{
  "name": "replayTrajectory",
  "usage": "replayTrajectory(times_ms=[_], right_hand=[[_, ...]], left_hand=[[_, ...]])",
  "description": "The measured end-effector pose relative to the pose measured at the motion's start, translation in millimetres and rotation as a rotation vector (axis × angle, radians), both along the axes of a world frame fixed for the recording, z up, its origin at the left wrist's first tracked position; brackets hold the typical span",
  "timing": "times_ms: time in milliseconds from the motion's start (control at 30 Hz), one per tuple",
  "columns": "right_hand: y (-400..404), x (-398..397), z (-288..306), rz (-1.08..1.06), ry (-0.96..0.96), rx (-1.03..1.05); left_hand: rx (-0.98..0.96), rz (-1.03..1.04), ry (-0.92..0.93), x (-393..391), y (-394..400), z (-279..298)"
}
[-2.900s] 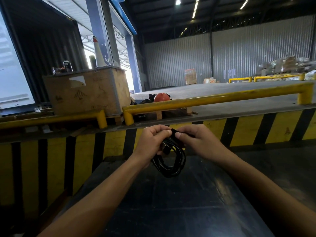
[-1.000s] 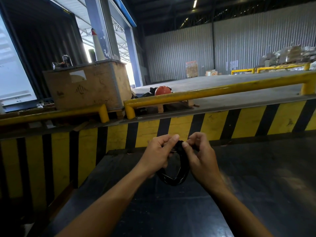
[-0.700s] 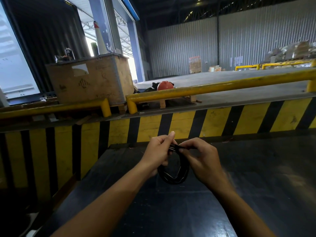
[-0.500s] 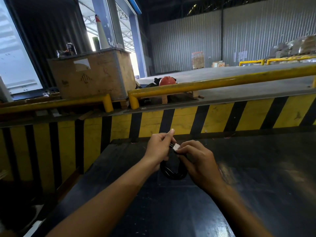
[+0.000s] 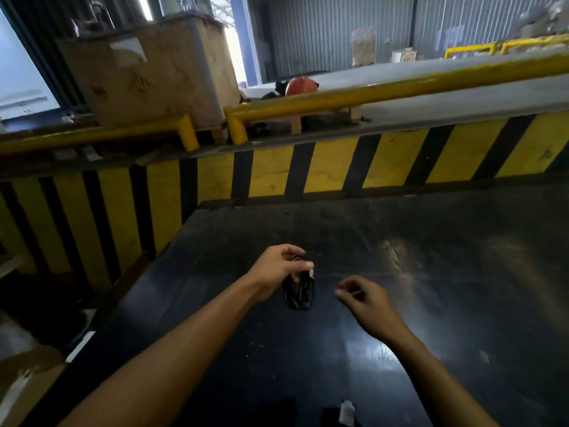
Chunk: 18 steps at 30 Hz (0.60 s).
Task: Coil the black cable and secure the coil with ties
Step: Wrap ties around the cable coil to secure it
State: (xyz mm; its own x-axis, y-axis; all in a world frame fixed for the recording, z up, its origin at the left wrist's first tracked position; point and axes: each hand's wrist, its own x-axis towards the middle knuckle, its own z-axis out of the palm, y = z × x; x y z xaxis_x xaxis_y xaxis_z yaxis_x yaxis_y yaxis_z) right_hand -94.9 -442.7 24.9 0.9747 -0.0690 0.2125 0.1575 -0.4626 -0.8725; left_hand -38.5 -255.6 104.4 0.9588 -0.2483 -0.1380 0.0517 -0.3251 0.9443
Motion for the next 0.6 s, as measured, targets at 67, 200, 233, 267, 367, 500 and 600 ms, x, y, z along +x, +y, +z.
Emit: replayTrajectory(times_ms=[67,200,233,267,367,500,600], right_hand=[[-1,-8,-42,0.119,0.281,-0.249],[-1,-42,-106,0.333,0.655,-0.459],[-1,-47,-114,0.338,0.676,-0.435],[-2,-51,-121,0.316,0.681,-0.397],[-4,-56,-132,0.246,0.684,-0.286],[4,-58,-140,0.248,0.639,-0.423],[8,-63,-151,0.131,0.6,-0.444]], left_hand=[[0.083,0.008,0.08,-4,13,-30],[0.355,0.007,0.042,-19,37,-86],[0.379,0.005,0.044,-24,41,-95],[0.377,0.01,0.062,-30,45,-104],[0.288,0.04,0.19,-47,51,-124],[0.112,0.098,0.388,-64,48,-138],[0.021,0.132,0.441,-70,44,-140]])
